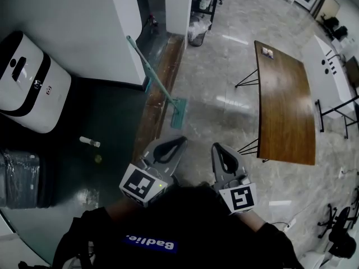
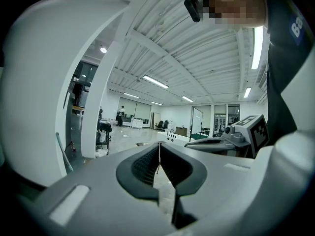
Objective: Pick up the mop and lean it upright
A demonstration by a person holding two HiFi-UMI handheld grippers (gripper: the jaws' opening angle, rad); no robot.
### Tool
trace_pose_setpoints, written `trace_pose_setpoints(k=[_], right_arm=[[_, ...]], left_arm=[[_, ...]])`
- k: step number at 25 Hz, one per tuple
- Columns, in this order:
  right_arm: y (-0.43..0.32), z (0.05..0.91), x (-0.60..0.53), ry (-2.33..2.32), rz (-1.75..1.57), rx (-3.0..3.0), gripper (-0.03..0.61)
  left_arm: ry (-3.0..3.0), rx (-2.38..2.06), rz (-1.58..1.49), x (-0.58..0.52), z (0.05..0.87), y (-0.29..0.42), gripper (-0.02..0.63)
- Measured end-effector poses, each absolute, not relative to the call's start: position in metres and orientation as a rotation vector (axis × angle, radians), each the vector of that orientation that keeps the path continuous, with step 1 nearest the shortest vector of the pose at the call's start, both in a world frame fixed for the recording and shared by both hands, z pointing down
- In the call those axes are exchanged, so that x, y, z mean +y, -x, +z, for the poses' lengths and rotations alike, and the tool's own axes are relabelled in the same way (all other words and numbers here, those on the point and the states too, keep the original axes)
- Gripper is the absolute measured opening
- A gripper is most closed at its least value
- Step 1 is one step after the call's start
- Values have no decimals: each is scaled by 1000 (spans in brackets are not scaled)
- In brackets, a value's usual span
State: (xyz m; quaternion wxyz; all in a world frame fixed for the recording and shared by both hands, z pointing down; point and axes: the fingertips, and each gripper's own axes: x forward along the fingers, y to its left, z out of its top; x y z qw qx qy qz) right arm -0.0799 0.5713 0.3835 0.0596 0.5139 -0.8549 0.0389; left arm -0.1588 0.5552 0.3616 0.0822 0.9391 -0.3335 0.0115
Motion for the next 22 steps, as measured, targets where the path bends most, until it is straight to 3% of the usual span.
trace_pose_setpoints(k=[22], right_arm=[[17, 373, 472, -1431, 97, -2713, 5]], left_arm=[[-2757, -1223, 142, 446, 362, 118, 40]])
